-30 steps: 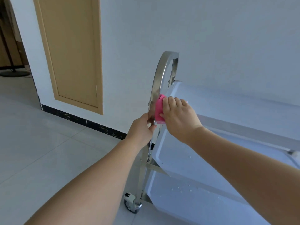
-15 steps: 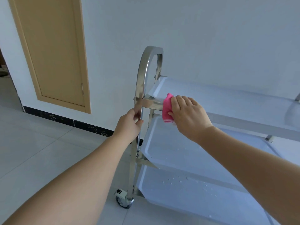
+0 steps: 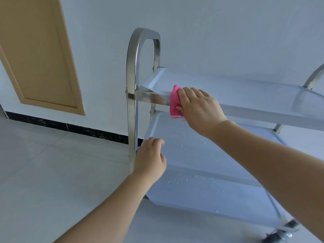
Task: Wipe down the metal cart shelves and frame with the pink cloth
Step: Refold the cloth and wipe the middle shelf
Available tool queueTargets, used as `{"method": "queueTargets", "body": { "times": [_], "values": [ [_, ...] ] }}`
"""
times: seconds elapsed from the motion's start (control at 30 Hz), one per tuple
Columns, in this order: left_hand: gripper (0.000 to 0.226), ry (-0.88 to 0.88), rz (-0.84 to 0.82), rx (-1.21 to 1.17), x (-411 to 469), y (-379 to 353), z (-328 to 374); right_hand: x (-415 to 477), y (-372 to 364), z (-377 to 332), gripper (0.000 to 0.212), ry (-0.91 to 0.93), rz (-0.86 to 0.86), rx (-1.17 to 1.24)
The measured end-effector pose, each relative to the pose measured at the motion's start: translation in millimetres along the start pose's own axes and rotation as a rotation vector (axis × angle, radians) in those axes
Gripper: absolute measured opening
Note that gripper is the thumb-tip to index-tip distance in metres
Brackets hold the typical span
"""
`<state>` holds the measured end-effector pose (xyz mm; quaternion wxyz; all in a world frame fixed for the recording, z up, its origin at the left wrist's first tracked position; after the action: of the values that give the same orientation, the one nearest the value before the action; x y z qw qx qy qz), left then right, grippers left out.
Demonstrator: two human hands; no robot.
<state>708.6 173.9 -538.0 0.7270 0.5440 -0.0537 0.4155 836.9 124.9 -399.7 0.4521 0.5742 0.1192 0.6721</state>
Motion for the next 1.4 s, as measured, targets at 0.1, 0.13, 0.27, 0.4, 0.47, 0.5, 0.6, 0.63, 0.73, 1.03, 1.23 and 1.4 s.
{"method": "queueTargets", "body": {
  "times": [0.1,0.13,0.27,0.4,0.47,0.5,0.6,0.63,0.73,1.03,1.23,1.4],
  "values": [
    [0.042,-0.03,-0.208,-0.02,5,-39,12,-2,1,2,0.05,0.019,0.004,0.005],
    [0.042,-0.04,-0.245,-0.035,8,-49,16,-2,0,5,0.05,0.024,0.01,0.004],
    [0.044,-0.105,-0.399,-0.071,13,-87,33,-6,0,16,0.048,0.037,0.027,0.006],
    [0.051,-0.171,-0.478,-0.079,15,-119,44,-14,1,32,0.047,0.039,0.05,-0.008],
    [0.054,-0.198,-0.504,-0.066,13,-132,47,-19,1,43,0.046,0.042,0.074,-0.023],
    [0.055,-0.21,-0.503,-0.057,11,-137,47,-23,0,50,0.046,0.043,0.085,-0.031],
    [0.06,-0.225,-0.455,-0.066,11,-148,44,-33,-1,70,0.046,0.046,0.11,-0.051],
    [0.061,-0.229,-0.441,-0.078,11,-150,44,-36,-1,77,0.046,0.044,0.11,-0.056],
    [0.064,-0.246,-0.42,-0.102,14,-155,45,-43,-1,96,0.043,0.032,0.107,-0.071],
    [0.068,-0.326,-0.401,-0.138,15,-156,40,-56,2,116,0.043,-0.056,0.13,0.014],
    [0.07,-0.357,-0.368,-0.152,14,-152,33,-56,3,109,0.041,-0.083,0.173,0.071],
    [0.072,-0.341,-0.356,-0.172,8,-146,27,-57,5,95,0.038,-0.127,0.21,0.062]
  ]
}}
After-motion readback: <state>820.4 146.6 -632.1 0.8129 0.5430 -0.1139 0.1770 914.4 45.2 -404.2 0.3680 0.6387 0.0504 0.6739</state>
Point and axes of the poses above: each hand's wrist, its own x-axis towards the middle knuckle, its own y-axis out of the back of the hand, z = x × y, the point moved 4 cm from there along x, towards the middle knuckle, and after that the axes turned 9 degrees about -y, right-handed, at the moved point
